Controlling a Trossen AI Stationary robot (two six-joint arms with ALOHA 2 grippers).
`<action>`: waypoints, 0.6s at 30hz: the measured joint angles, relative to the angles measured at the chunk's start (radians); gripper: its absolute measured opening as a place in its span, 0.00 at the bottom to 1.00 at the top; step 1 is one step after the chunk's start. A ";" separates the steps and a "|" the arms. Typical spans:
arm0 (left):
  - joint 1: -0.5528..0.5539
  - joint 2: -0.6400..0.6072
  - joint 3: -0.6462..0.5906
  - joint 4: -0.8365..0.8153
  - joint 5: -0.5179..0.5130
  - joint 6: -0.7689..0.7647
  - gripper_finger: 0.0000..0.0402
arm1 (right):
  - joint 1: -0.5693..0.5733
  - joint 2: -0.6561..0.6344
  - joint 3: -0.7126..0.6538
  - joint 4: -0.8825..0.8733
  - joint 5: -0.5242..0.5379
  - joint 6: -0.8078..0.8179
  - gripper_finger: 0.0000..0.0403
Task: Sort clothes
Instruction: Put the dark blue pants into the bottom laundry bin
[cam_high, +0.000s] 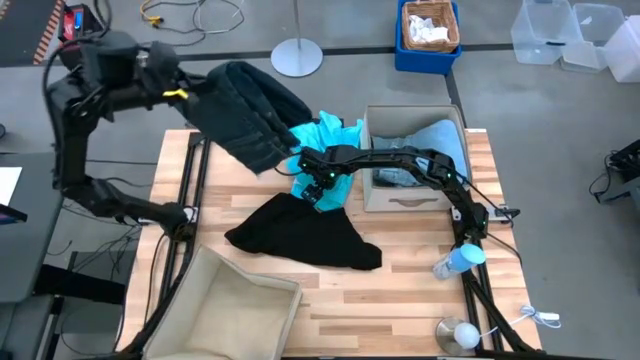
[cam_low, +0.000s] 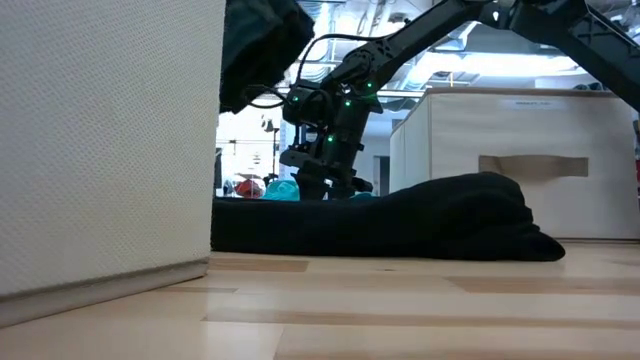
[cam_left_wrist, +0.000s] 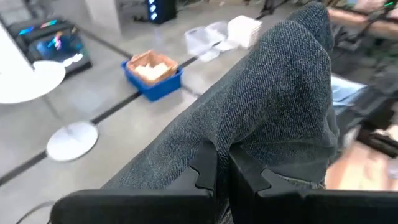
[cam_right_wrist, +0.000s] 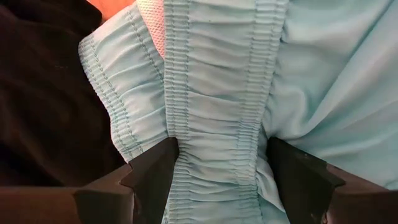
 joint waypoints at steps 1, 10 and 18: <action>-0.012 -0.010 0.000 0.006 0.006 0.000 0.02 | 0.000 0.000 0.000 0.000 0.000 0.000 0.68; -0.109 -0.079 0.000 0.066 0.050 0.005 0.01 | 0.000 0.000 0.000 0.000 0.000 0.002 0.68; -0.173 -0.108 0.000 0.106 0.154 0.062 0.01 | 0.000 0.000 0.000 0.000 0.001 0.003 0.68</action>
